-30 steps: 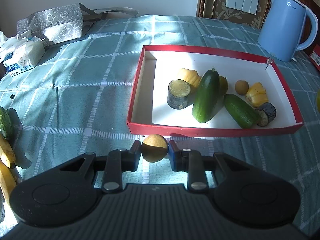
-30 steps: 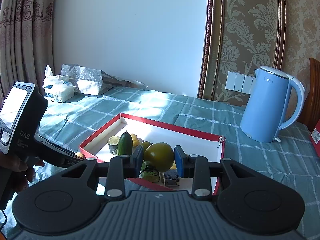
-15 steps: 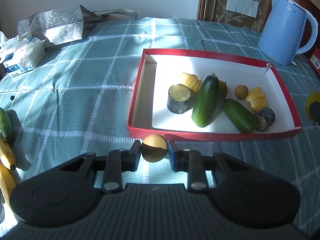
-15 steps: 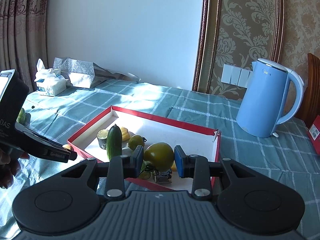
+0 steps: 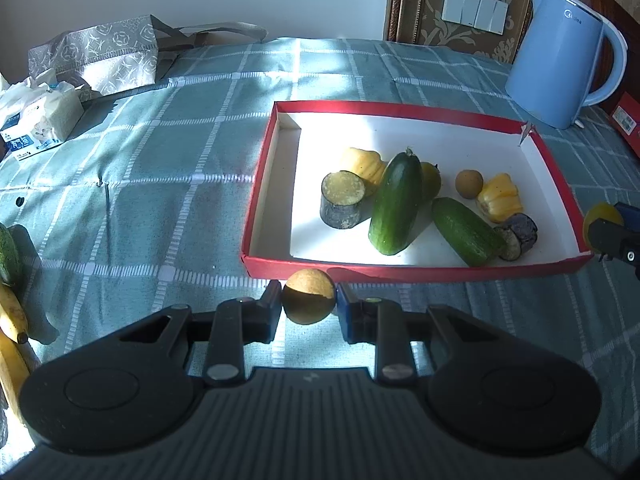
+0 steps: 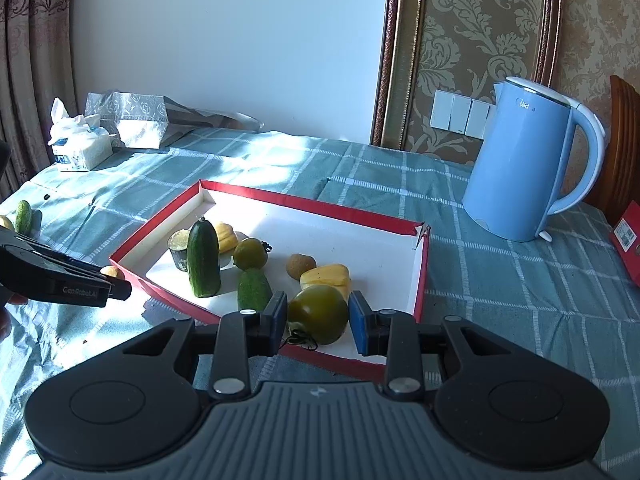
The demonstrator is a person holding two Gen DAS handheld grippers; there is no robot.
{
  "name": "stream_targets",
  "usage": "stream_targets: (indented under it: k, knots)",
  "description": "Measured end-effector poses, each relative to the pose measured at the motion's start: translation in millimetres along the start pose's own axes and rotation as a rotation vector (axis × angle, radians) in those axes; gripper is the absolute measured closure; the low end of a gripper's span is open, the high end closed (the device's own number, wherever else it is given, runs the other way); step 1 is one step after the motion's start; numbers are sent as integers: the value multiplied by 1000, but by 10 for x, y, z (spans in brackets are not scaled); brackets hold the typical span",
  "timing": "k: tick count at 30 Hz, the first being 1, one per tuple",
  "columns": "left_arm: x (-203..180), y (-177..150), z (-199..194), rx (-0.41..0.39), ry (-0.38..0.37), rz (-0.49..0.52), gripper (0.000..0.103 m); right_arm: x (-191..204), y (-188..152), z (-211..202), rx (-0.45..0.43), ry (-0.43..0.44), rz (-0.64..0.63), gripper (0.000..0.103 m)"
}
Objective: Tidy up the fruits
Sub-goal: 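Hold the tan fruit in the left tool while right tool carries the tomato toward the tray, then lower the tan fruit into the tray and open left tool while right tool holds the tomato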
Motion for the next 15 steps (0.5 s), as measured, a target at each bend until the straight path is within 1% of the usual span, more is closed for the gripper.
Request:
stream_targets:
  k: [15]
  knots:
    - [-15,9,-86,-8,-3,6,77,38,50,59,26,11,-25,71]
Point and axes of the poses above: each gripper's, at about its wrist camera, not at the fingertips, and z roughly the way its jaws point, x to its left, y to its top, the point moved 6 cm from there along z, roughly the way its jaws point, and after that the axes turned 11 degrees about y, right-handed, at the moved point
